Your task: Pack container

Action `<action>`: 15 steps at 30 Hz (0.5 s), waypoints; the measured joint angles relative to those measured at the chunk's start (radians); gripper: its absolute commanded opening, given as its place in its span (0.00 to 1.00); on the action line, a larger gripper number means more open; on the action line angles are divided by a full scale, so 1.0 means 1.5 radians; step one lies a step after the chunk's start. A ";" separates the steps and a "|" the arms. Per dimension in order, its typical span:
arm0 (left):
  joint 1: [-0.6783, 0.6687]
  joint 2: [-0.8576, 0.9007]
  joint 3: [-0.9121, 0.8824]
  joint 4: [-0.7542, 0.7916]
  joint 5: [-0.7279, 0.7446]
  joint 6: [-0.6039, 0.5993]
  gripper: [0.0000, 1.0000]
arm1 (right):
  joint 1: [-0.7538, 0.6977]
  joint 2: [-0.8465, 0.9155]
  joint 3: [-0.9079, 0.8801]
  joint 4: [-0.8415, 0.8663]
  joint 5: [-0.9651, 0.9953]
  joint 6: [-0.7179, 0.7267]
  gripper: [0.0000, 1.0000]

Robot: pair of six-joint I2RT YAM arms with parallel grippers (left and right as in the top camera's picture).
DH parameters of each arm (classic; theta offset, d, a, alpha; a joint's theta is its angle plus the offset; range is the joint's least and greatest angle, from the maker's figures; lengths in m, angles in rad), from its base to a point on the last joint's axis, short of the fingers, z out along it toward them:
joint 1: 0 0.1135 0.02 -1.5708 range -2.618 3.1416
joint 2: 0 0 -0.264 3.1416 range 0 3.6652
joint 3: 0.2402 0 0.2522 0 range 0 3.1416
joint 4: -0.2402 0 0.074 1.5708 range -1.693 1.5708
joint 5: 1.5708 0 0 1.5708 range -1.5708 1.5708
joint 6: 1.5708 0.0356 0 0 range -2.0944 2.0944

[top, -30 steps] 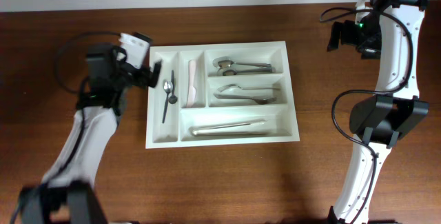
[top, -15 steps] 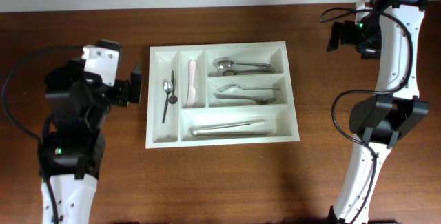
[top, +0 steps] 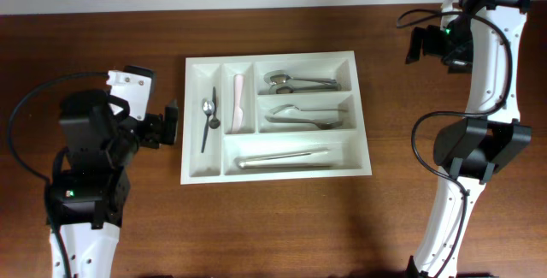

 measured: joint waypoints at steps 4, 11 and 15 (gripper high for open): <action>-0.002 -0.023 -0.007 0.022 0.023 0.000 0.99 | 0.000 0.000 0.000 0.000 0.000 0.000 0.99; -0.005 -0.220 -0.176 0.246 0.036 -0.005 0.99 | 0.000 0.000 0.000 0.000 0.000 0.000 0.99; -0.005 -0.355 -0.339 0.325 0.040 -0.016 0.99 | 0.000 0.000 0.000 0.000 0.000 0.000 0.99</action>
